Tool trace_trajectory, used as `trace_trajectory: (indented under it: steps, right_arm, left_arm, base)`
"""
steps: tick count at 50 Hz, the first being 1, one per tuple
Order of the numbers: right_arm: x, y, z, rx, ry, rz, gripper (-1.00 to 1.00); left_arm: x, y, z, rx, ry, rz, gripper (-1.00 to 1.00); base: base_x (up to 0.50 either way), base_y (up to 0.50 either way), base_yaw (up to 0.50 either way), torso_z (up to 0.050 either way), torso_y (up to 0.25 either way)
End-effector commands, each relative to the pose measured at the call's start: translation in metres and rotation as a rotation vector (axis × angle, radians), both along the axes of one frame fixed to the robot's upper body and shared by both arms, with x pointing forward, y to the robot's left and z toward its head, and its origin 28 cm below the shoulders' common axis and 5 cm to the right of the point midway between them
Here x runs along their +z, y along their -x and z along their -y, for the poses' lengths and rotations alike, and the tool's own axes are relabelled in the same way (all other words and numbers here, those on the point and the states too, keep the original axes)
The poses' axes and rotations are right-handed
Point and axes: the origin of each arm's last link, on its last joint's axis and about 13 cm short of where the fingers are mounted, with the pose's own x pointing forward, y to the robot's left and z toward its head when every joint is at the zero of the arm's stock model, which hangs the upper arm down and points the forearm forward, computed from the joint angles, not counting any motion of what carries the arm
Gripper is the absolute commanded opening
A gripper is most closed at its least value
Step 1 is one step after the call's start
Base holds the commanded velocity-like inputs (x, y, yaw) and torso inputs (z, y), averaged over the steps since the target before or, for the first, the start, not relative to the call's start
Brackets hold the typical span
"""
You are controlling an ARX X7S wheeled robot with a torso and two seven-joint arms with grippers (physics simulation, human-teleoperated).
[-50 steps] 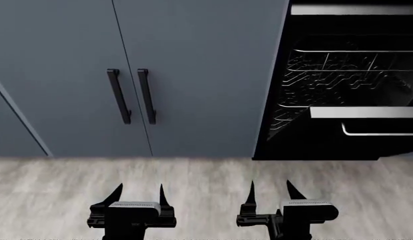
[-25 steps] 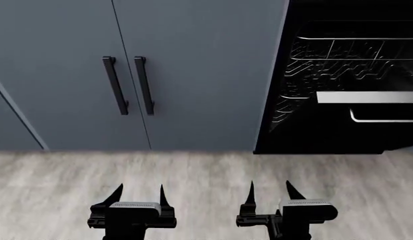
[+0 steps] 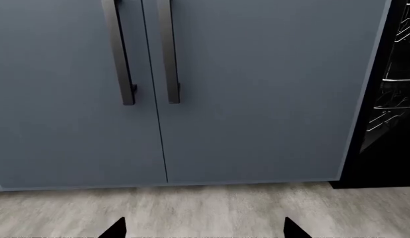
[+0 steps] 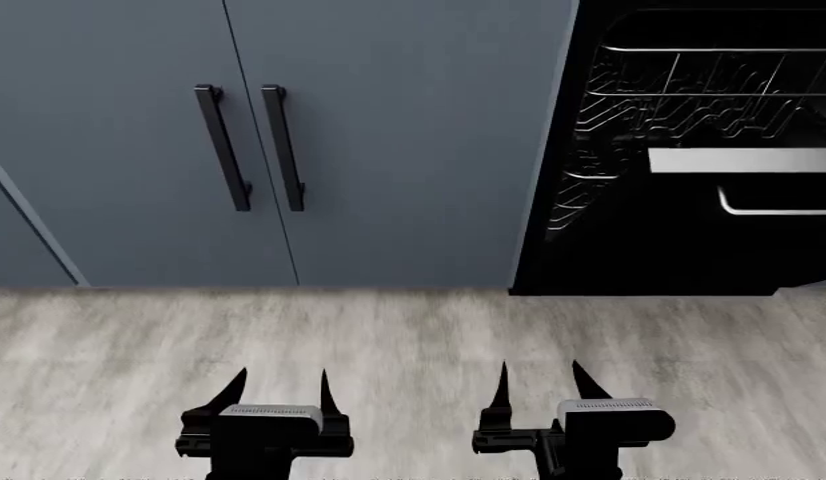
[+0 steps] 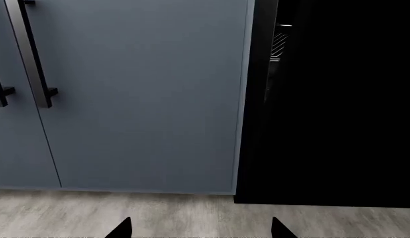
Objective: Close the dishwasher door
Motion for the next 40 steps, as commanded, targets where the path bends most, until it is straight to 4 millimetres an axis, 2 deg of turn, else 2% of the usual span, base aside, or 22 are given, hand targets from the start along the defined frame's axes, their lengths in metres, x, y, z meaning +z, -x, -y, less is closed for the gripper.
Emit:
trace_trajectory:
  steps: [1,40]
  right_arm:
    - [-0.0001,-0.0002,-0.0002,-0.001,0.001,0.001,1.0]
    - [-0.0007,-0.0004,-0.0005,0.0,0.006,0.0,1.0]
  left_arm:
    - [-0.0002,0.0006,0.0002,-0.001,0.0,0.0,1.0]
    - [-0.0004,0.0006,0.0008,-0.007,0.001,-0.004,1.0]
  base:
    - [0.0,0.0,0.0,-0.05,-0.012]
    - [0.0,0.0,0.0,-0.05,-0.01]
